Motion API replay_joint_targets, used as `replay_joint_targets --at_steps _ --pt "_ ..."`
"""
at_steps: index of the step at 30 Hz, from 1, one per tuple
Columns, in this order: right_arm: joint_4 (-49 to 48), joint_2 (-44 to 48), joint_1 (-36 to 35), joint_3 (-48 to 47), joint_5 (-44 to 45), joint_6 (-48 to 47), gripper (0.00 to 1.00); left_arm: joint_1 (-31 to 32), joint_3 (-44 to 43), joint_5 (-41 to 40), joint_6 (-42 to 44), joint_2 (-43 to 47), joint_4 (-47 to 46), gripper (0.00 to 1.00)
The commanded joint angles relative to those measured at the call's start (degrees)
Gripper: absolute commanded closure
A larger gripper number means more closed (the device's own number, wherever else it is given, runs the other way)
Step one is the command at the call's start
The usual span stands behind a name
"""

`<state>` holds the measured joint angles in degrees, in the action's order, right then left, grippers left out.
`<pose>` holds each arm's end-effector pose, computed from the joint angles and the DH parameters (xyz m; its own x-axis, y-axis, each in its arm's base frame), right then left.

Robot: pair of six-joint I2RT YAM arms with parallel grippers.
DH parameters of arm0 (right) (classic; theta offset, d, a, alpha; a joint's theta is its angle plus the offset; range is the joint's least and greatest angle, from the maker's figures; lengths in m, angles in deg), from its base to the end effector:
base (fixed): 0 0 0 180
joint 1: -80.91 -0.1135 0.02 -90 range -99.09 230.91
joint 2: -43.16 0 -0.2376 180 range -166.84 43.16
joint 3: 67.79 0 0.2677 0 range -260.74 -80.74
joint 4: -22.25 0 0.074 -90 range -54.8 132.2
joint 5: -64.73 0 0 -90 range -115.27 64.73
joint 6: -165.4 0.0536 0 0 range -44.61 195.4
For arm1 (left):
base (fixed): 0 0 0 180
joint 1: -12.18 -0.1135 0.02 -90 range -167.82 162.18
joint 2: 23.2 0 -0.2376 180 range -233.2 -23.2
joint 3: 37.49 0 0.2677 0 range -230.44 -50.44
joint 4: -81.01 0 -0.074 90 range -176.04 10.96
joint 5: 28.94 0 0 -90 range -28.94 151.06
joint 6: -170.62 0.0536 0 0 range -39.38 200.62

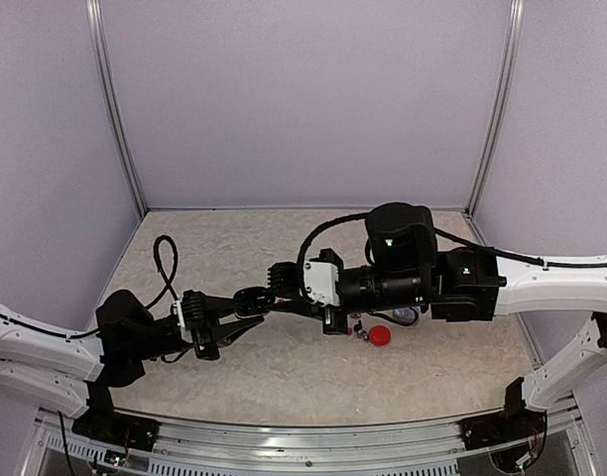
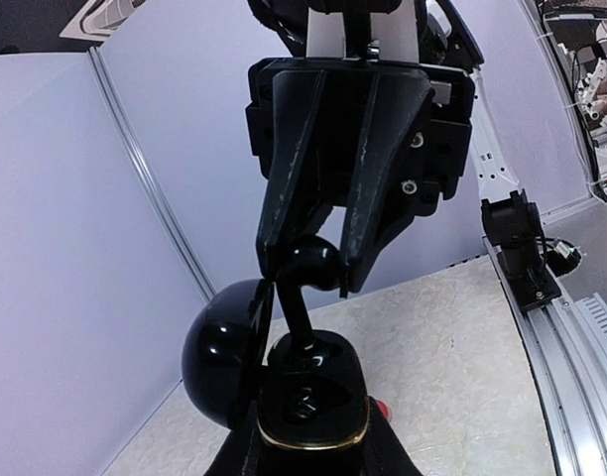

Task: Insert the wireless bluetooth earbuds into the charging case
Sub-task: Adjust the right earbud in the right side groove of the charging case.

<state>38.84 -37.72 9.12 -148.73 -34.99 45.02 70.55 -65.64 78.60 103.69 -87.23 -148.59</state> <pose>0.1075 0.3558 0.3123 0.4224 -0.3112 -0.8513 -0.8963 -0.0036 -0.4434 0.1197 -0.2251 0.1999 0.4927 -0.0875 -0.8658 0.8395 0.3098 0.4464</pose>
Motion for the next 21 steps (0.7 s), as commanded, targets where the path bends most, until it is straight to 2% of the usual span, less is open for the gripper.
replay_joint_targets --at_steps 1,10,17,21 --pt "3.6 -2.2 -1.0 -1.0 5.6 -3.0 1.0 0.0 -1.4 1.7 -1.0 0.6 -2.8 0.99" --pt "3.7 -2.6 -1.1 0.0 5.0 -1.5 1.0 -0.1 -0.9 1.6 -0.8 1.6 -3.5 0.99" --pt "-0.2 -2.9 1.5 2.0 0.7 5.5 1.0 0.4 -0.1 -0.6 -0.3 2.7 -4.5 0.99" --pt "-1.4 -4.6 1.7 1.4 2.6 9.6 1.0 0.8 -0.1 -3.4 0.3 2.5 -4.7 1.0"
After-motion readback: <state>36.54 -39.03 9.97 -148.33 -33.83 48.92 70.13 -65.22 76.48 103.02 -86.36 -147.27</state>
